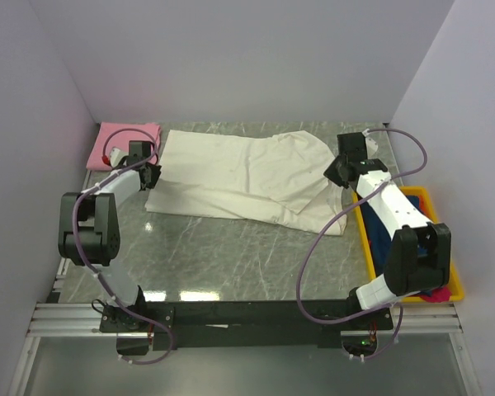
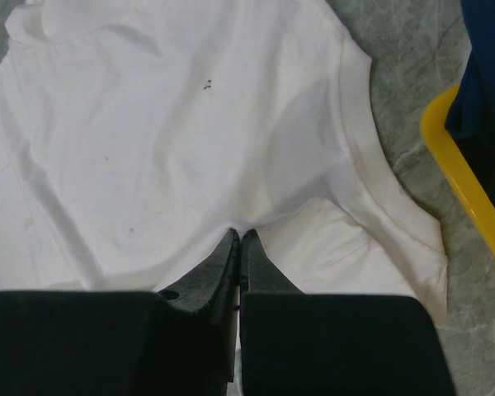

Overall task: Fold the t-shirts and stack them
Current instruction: Flatten the tshirt out

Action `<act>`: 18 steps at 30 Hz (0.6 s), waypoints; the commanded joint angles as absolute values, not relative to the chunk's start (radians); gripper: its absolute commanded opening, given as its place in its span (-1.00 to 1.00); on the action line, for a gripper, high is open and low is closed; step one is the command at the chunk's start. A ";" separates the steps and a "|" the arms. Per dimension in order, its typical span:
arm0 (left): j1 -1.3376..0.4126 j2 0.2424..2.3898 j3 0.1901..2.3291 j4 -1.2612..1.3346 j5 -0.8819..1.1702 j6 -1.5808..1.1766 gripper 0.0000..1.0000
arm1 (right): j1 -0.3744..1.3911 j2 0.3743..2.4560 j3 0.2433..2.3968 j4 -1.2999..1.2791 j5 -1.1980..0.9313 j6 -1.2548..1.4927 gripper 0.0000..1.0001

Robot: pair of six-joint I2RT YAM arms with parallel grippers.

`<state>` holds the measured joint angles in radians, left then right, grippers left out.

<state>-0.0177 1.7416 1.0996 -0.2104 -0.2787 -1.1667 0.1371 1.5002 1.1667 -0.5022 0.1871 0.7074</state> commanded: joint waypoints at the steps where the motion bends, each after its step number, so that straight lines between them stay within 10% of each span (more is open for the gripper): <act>1: -0.023 1.761 1.149 -0.215 -0.290 -1.152 -0.90 | 0.121 1.450 1.195 -0.503 0.235 0.687 -1.00; 18: -0.021 1.712 1.118 -0.262 -0.322 -1.177 -0.99 | 0.114 1.493 1.209 -0.488 0.187 0.672 -1.00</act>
<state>-0.0231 1.7786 1.1267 -0.2531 -0.2966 -1.1679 0.1234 1.4982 1.1671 -0.5018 0.1860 0.6849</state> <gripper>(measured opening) 0.039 0.009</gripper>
